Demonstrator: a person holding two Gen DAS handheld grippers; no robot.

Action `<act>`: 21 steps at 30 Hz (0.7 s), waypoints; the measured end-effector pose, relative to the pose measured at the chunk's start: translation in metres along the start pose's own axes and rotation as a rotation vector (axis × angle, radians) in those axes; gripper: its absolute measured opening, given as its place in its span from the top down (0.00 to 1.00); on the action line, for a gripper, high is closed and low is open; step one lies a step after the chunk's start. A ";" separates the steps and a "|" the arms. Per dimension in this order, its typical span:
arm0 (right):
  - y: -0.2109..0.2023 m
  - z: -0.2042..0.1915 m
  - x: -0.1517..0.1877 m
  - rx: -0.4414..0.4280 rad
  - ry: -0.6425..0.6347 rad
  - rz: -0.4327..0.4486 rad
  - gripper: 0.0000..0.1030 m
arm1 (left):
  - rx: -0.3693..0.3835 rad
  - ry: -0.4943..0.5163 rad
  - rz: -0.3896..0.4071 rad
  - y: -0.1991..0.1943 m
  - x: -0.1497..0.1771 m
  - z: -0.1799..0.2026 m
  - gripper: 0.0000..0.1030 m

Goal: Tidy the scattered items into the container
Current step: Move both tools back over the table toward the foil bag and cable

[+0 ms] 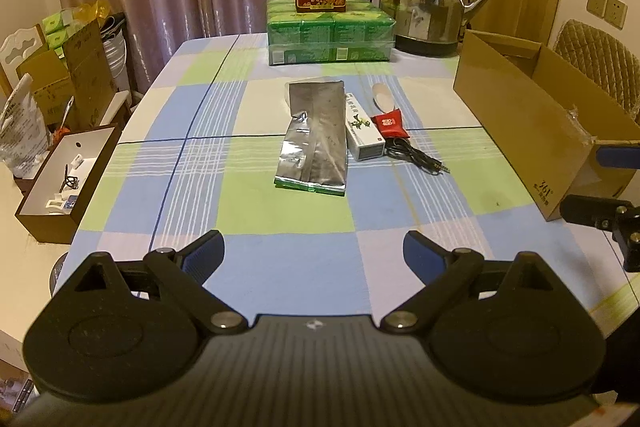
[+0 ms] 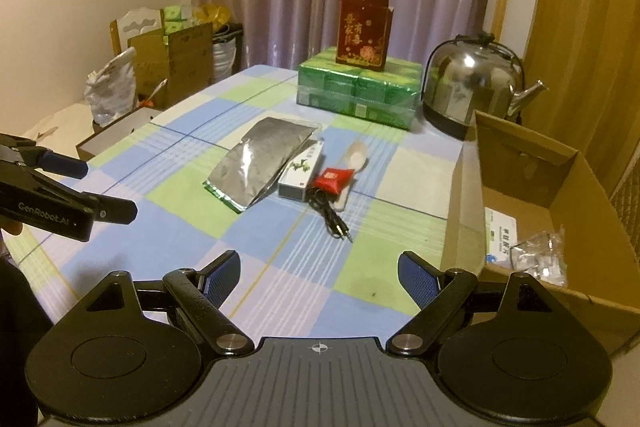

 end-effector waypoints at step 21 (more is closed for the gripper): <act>0.087 0.012 0.008 -0.011 0.006 -0.069 0.19 | 0.016 0.044 -0.045 0.060 -0.001 -0.006 0.09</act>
Point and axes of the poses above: each gripper's, at about its wrist camera, not at the fingertips, and y roughly the way its jaws point, z to its right, x to its underside, the point moved 9 cm from there along y, roughly the way its jaws point, and after that the axes turned 14 degrees about z, right-handed, at the moved point
